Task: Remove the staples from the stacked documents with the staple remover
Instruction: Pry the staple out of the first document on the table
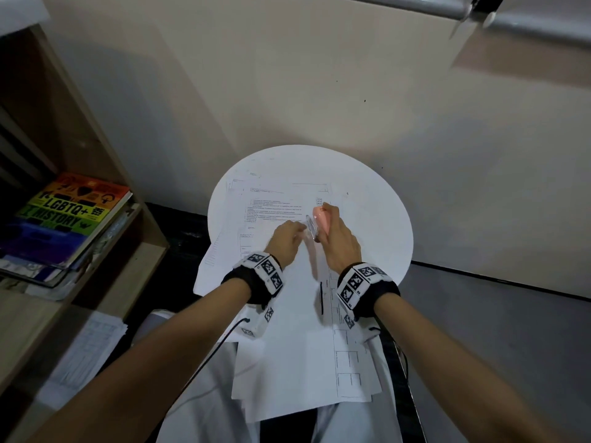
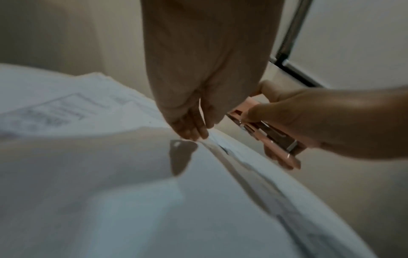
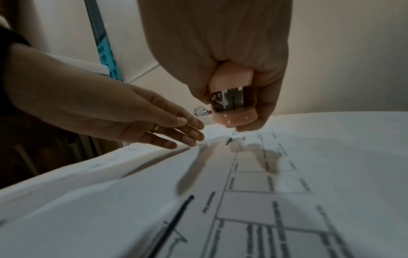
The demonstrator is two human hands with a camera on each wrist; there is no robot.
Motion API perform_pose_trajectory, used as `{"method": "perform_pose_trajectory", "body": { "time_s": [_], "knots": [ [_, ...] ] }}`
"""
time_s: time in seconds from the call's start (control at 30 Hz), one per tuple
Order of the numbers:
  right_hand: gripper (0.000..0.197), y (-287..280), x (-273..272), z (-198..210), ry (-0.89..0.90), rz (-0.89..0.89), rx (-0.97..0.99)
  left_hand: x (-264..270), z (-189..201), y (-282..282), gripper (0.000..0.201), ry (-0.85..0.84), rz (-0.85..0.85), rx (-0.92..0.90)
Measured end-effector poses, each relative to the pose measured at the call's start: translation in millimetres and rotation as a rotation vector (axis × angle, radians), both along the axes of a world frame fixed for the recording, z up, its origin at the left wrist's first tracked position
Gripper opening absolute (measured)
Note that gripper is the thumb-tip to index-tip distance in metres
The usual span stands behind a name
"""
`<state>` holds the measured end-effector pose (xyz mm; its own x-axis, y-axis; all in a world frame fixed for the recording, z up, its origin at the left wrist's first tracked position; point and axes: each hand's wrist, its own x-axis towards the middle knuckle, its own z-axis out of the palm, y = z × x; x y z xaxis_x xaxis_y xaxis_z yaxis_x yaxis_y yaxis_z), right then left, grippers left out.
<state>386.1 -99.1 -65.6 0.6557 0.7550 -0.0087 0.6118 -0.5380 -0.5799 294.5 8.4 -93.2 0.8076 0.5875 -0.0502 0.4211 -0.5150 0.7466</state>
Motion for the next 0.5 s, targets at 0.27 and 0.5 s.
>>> {"method": "perform_pose_trajectory", "body": {
  "time_s": [0.27,0.5],
  "knots": [
    [0.046,-11,-21,8,0.054,-0.003,0.096,-13,19,-26,0.024,-0.482,0.34,-0.833],
    [0.041,-23,-43,7,0.065,0.017,0.097,-22,11,-35,0.021,-0.526,0.5,-0.619]
  ]
}}
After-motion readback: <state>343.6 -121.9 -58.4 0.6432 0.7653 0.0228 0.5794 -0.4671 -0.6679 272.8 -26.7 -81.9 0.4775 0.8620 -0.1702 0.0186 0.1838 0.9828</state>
